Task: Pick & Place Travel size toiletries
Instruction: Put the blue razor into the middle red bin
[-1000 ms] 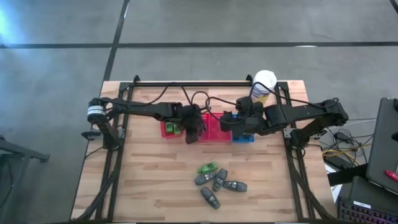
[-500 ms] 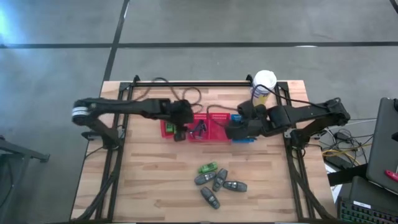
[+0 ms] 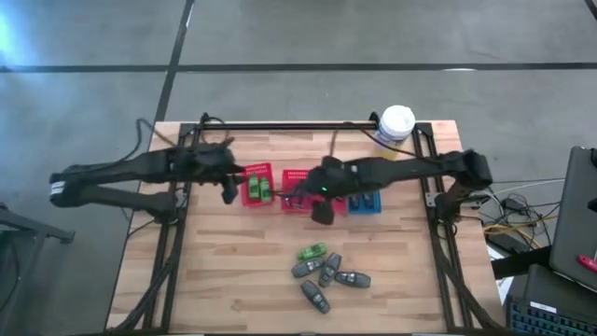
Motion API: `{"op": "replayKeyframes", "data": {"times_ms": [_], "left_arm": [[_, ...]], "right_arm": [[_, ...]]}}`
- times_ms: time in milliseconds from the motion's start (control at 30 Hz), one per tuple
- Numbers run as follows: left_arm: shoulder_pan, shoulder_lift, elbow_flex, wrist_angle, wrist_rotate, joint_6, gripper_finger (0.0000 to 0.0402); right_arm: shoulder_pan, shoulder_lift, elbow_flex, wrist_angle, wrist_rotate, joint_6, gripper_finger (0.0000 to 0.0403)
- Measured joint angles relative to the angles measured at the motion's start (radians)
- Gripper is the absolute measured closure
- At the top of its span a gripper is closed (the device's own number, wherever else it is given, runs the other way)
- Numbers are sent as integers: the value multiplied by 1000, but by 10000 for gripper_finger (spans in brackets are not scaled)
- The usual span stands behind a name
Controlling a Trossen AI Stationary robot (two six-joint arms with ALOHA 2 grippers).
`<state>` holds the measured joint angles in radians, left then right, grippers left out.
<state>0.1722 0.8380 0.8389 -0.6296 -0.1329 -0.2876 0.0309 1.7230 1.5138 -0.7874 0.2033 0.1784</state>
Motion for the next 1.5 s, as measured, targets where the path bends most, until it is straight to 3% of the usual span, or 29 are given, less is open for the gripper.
{"op": "replayKeyframes", "data": {"times_ms": [233,367,800,1000,1500], "left_arm": [[-1,-162,-78,0,0,-76,250],[-1,-212,-109,0,0,-90,250],[-1,-240,-143,-1,3,-77,250],[-1,-240,-143,-3,4,-76,250],[-1,-240,-143,-8,5,-77,250]], "right_arm": [[-109,174,72,17,-117,-185,160],[-125,296,159,7,-129,-260,174],[-126,550,477,-209,-133,-391,226],[-125,599,515,-237,-133,-403,258],[-130,598,462,-217,-125,-490,359]]}}
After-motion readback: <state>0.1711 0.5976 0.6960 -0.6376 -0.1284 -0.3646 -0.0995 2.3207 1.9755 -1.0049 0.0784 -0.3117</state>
